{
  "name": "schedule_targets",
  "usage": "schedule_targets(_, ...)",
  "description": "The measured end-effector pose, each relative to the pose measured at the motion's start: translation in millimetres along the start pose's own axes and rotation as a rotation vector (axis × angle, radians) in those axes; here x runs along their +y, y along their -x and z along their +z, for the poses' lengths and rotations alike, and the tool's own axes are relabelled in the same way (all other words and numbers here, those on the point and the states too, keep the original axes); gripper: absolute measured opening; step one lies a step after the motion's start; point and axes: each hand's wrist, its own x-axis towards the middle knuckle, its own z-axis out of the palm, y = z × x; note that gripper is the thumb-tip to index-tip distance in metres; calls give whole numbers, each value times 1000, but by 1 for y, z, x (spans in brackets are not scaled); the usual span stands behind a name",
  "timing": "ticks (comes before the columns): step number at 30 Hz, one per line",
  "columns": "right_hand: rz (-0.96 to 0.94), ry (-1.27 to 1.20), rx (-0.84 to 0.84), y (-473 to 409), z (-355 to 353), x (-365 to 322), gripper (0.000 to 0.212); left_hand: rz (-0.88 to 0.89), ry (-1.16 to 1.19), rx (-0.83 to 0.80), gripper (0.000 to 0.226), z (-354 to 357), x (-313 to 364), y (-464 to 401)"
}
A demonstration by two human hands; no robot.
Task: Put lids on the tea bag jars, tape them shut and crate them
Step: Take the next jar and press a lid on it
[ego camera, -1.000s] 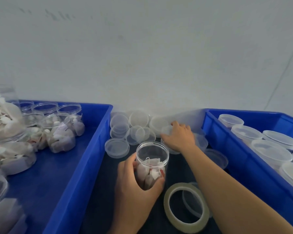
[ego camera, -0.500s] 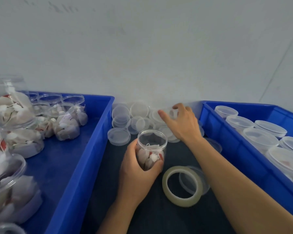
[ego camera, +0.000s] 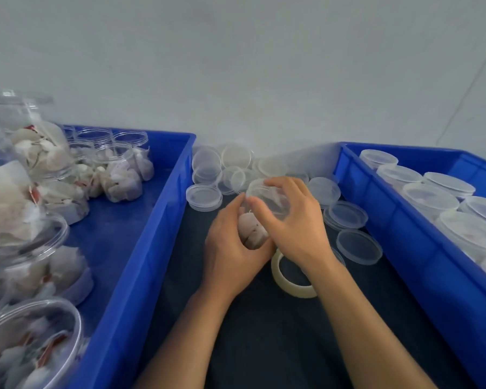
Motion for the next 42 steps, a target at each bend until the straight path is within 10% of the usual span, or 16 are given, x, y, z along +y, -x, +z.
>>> schedule_targets(18,75,-379,-148,12,-12,24,29,75,49,-163,73,-9,-2,0)
schedule_targets(24,177,-212,-86,19,-2,12,41,201,-333,-40,94,-5,-1,-2)
schedule_targets(42,152,229,-202,10,-38,19,61,269,-233,-91,94,0,3,5)
